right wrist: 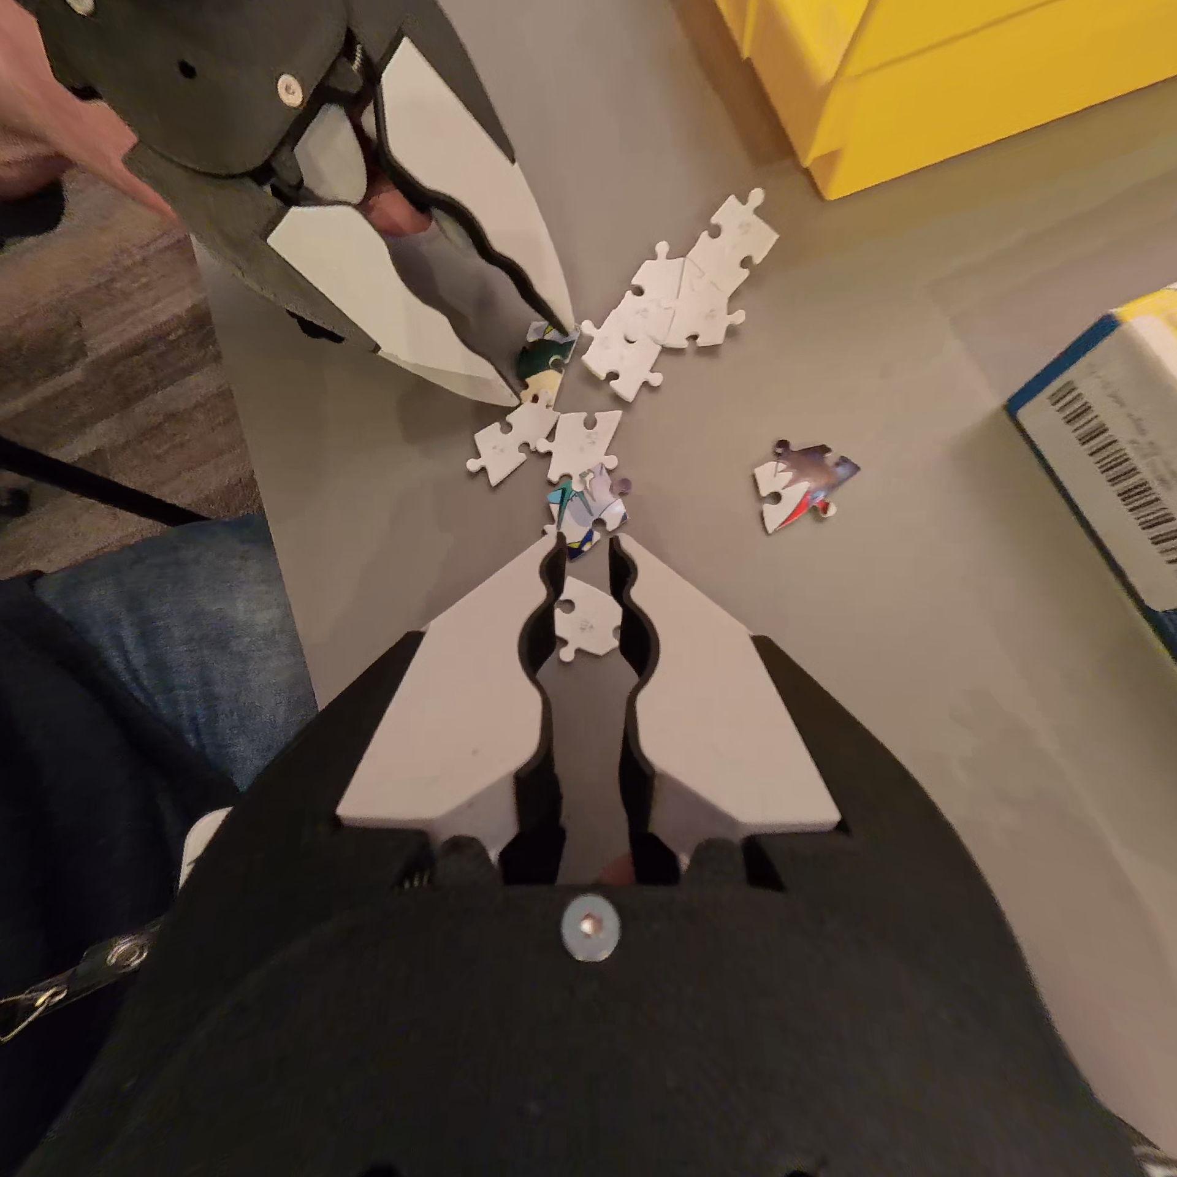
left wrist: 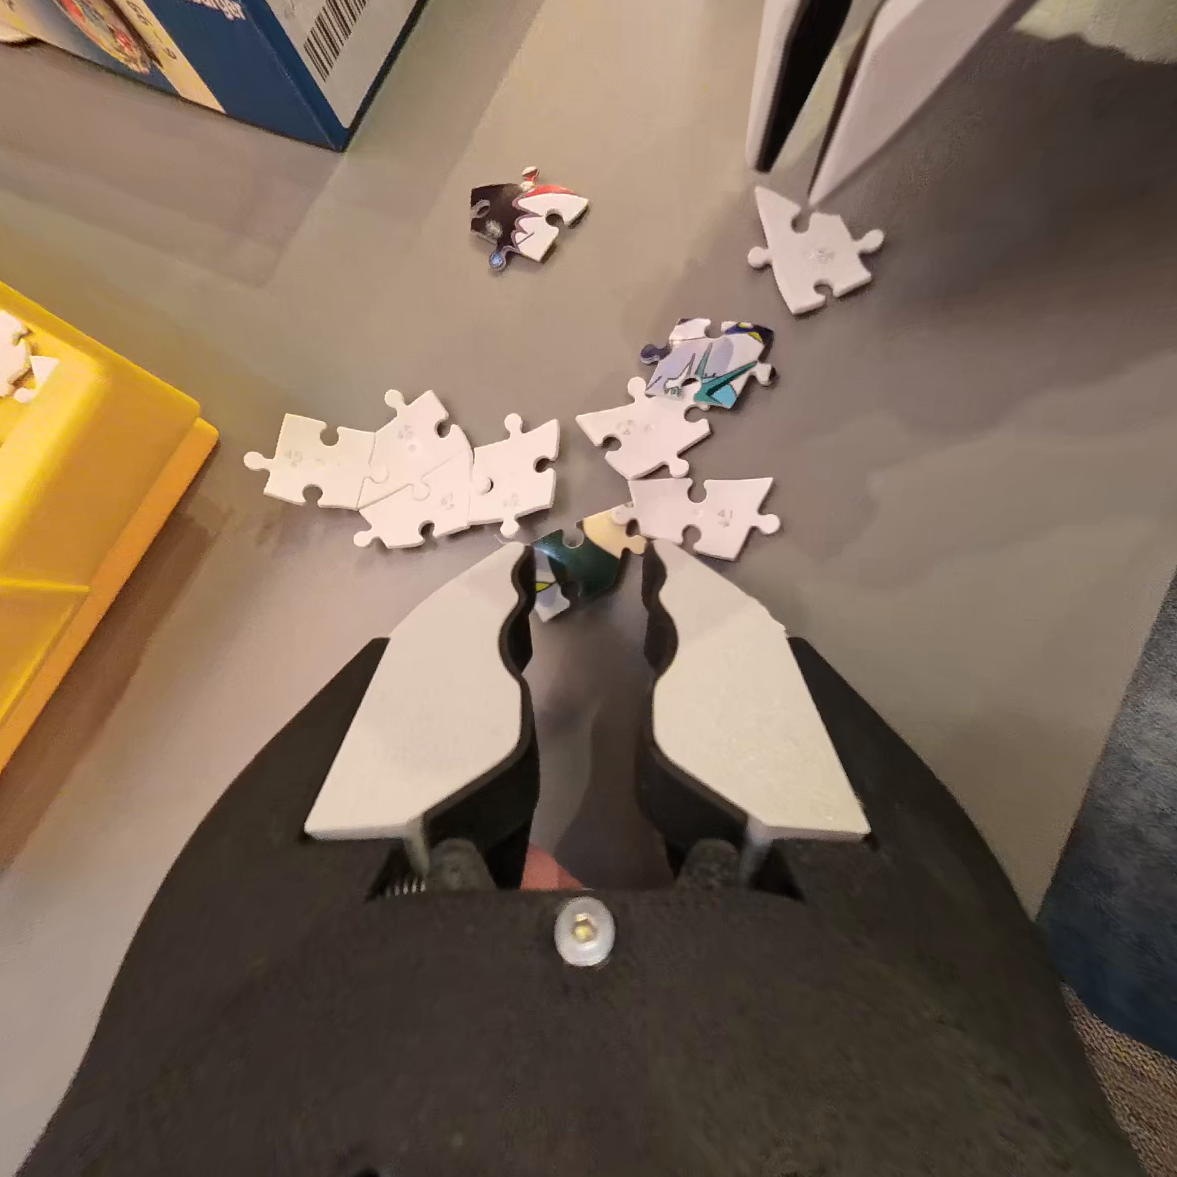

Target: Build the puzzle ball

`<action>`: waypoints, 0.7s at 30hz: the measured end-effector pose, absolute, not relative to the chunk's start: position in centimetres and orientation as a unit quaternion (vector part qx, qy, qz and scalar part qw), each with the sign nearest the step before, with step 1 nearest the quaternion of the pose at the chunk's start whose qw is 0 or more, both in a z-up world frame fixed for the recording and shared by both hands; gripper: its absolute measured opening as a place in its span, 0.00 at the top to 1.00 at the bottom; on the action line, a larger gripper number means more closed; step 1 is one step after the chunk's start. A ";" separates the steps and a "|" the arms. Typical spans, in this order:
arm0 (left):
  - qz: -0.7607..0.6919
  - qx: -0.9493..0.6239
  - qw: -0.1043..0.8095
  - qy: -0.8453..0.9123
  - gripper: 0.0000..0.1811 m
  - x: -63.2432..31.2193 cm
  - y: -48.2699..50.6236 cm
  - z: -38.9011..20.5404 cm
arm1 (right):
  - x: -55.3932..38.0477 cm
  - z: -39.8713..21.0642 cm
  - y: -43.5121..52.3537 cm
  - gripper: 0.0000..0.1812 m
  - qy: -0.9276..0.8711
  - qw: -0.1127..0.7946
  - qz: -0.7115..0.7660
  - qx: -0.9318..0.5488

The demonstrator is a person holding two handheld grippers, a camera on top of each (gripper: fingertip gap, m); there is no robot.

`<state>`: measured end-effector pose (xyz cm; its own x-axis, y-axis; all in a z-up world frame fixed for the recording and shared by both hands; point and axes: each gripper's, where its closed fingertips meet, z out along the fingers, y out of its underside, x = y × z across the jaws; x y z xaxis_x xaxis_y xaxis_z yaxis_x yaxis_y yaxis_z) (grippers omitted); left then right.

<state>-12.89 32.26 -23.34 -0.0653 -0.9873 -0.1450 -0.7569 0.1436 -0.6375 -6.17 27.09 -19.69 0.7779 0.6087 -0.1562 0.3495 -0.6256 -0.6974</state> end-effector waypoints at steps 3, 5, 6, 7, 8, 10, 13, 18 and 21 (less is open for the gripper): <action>-0.218 -0.620 0.295 0.694 1.00 -12.9 32.0 -22.9 | -5.7 -19.5 27.1 0.93 -0.265 0.341 0.190 -0.882; -0.230 -0.629 0.297 0.680 1.00 -13.0 32.1 -23.0 | -5.5 -19.7 26.9 0.93 -0.266 0.340 0.183 -0.884; -0.242 -0.635 0.293 0.673 1.00 -13.0 31.9 -22.9 | -5.4 -19.9 26.7 0.93 -0.268 0.337 0.178 -0.885; -0.248 -0.637 0.291 0.669 1.00 -13.0 31.9 -22.9 | -5.3 -20.0 26.5 0.94 -0.272 0.336 0.169 -0.886; -0.246 -0.639 0.295 0.667 1.00 -13.0 32.1 -23.0 | -5.1 -20.1 26.2 0.94 -0.276 0.335 0.157 -0.887; -0.239 -0.636 0.299 0.670 1.00 -13.0 32.1 -22.9 | -4.7 -20.5 25.4 0.94 -0.286 0.330 0.136 -0.889; -0.243 -0.629 0.300 0.675 0.93 -13.3 31.8 -22.6 | -4.2 -20.9 24.3 0.88 -0.286 0.328 0.112 -0.894; -0.258 -0.606 0.306 0.688 0.84 -12.5 30.1 -21.4 | -4.6 -22.2 23.9 0.80 -0.267 0.333 0.103 -0.899; -0.252 -0.571 0.309 0.717 0.81 -10.7 29.0 -20.6 | -4.9 -22.1 24.2 0.79 -0.250 0.348 0.105 -0.897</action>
